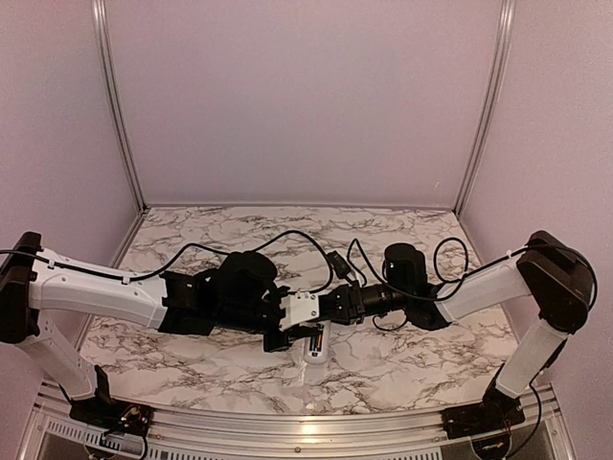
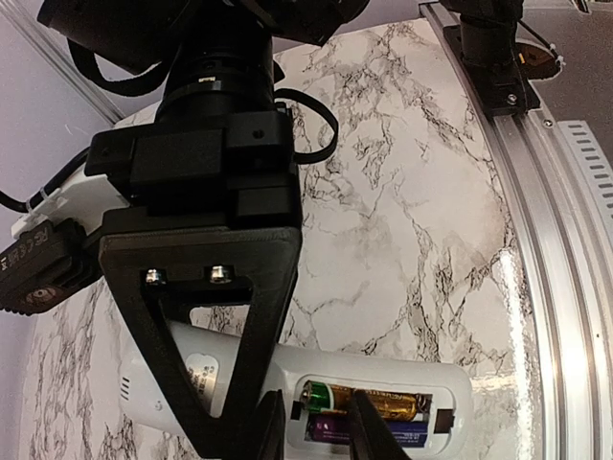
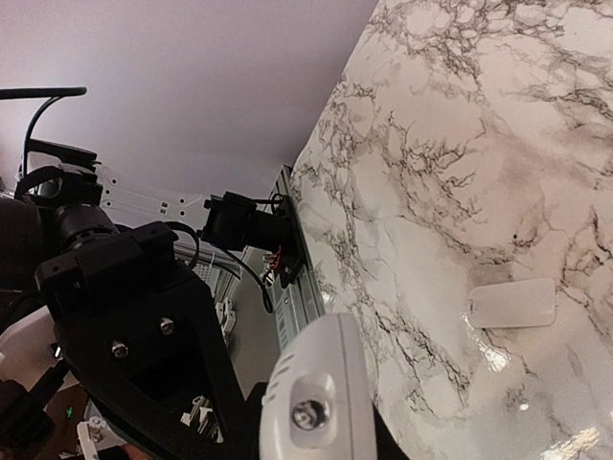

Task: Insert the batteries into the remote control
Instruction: Load the battery into the battery compartment.

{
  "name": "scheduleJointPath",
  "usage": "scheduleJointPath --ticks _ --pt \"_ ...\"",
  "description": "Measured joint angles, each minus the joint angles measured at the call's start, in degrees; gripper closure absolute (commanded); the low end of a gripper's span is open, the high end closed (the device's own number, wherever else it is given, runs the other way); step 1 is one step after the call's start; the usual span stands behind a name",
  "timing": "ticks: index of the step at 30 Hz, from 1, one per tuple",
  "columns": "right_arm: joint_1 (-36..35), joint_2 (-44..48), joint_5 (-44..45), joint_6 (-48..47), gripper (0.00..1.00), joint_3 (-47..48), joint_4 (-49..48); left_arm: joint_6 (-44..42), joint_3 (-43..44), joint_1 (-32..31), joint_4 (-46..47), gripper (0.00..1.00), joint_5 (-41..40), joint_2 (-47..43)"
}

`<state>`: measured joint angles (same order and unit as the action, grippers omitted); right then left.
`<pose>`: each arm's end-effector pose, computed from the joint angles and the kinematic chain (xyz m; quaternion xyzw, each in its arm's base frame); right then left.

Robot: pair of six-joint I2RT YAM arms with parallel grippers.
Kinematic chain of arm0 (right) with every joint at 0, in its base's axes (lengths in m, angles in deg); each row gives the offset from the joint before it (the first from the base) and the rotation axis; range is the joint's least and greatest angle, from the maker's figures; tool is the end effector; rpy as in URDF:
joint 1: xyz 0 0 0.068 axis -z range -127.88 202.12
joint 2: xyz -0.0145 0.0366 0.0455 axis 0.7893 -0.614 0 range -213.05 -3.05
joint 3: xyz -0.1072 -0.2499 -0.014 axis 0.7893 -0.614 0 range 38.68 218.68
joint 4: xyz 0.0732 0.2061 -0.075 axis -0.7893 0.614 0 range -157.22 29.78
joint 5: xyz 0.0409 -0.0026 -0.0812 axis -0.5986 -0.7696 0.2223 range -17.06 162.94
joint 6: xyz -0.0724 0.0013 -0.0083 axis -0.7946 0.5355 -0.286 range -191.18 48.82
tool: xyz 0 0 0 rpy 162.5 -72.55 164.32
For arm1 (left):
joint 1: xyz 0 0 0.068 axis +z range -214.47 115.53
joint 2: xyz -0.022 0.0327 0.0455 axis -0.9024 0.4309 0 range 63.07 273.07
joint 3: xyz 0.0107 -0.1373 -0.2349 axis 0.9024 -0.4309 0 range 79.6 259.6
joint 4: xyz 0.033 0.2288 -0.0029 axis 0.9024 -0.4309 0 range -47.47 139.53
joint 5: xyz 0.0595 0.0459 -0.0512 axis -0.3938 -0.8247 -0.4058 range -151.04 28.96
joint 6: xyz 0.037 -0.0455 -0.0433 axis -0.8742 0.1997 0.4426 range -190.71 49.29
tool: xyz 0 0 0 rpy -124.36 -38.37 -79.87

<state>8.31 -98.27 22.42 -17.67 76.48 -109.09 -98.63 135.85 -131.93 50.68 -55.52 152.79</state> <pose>0.1966 0.2535 0.1990 -0.1964 0.7394 0.6352 0.1063 0.1260 -0.3185 0.2380 0.6627 0.5718 -0.2026 0.4391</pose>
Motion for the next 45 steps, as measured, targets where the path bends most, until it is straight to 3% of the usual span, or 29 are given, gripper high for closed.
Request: scheduleJointPath --ticks 24,45 --pt "-0.20 -0.46 -0.28 -1.16 1.00 0.00 3.89 -4.57 4.02 -3.02 -7.32 0.91 -5.95 3.17" --pt "-0.17 -0.46 0.44 -2.82 1.00 0.00 9.42 -6.01 8.02 -4.61 -12.24 0.93 -8.04 6.97"
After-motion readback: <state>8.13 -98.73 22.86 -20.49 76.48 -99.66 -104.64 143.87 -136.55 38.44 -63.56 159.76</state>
